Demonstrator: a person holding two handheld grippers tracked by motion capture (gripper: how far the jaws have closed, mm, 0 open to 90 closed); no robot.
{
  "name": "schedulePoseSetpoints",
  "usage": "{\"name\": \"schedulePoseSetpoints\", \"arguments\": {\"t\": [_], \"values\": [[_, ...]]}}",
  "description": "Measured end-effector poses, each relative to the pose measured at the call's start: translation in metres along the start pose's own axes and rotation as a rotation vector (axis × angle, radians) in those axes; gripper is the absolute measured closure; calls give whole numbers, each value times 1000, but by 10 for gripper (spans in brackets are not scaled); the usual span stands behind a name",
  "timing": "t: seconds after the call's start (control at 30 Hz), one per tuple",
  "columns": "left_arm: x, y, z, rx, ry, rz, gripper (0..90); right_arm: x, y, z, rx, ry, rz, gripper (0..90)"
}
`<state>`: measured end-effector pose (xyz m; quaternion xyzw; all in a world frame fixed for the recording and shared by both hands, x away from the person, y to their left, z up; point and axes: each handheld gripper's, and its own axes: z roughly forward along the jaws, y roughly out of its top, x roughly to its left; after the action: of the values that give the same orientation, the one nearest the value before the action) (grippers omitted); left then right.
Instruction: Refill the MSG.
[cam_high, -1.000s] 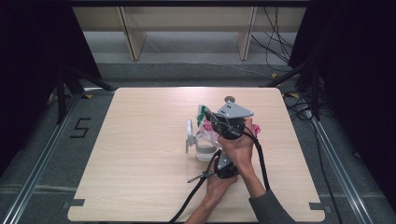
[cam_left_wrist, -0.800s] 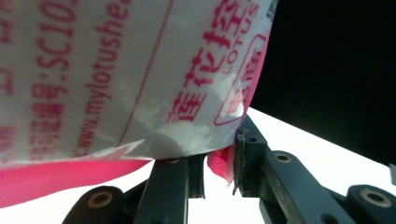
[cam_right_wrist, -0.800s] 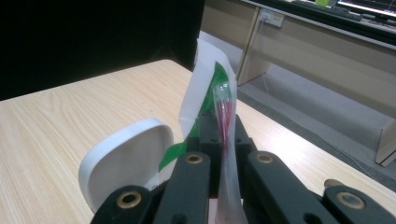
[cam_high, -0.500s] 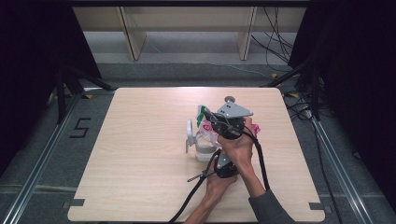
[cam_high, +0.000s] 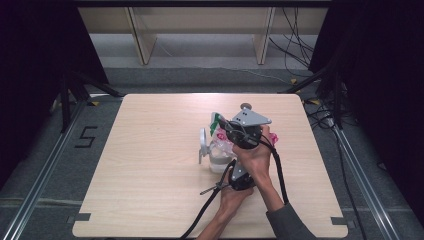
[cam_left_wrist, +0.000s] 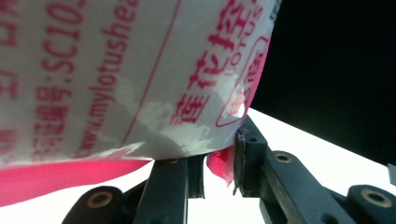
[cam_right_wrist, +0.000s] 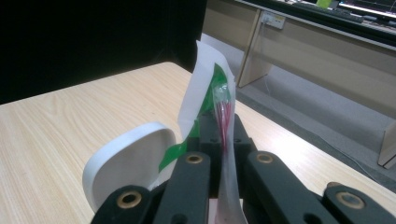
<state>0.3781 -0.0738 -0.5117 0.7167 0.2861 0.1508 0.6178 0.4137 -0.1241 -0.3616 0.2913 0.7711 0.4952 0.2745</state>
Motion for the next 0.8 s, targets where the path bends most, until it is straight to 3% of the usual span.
{"name": "schedulePoseSetpoints", "arguments": {"t": [0.03, 0.07, 0.13, 0.23, 0.33, 0.43, 0.5, 0.53, 0.6, 0.63, 0.8], "values": [[0, 0, 0, 1, 0, 0, 761, -1, 0, 1, -1, -8, -23, 896], [0, 0, 0, -2, -1, -2, 761, 2, -1, 1, 11, -3, 29, 896], [0, 0, 0, -3, 5, -3, 761, 0, 0, 0, -3, -10, -9, 896], [0, 0, 0, -4, 4, -2, 761, 2, 0, -1, 12, -3, 24, 896], [0, 0, 0, -4, 7, -2, 761, 1, 0, 0, -1, -10, -3, 896], [0, 0, 0, -4, 1, -4, 760, 2, 0, 0, 11, 0, 13, 896], [0, 0, 0, -13, 3, -6, 761, 2, 0, 1, -4, -19, -15, 896], [0, 0, 0, -13, 5, -5, 761, 4, 0, 0, 10, -9, 14, 896], [0, 0, 0, -12, 5, -5, 761, 2, 1, 0, 3, 1, -6, 896], [0, 0, 0, -11, 5, -5, 761, 5, 0, 0, 9, -1, 30, 896], [0, 0, 0, -13, 4, -5, 761, 2, 1, 1, -3, -2, -7, 896]]}}
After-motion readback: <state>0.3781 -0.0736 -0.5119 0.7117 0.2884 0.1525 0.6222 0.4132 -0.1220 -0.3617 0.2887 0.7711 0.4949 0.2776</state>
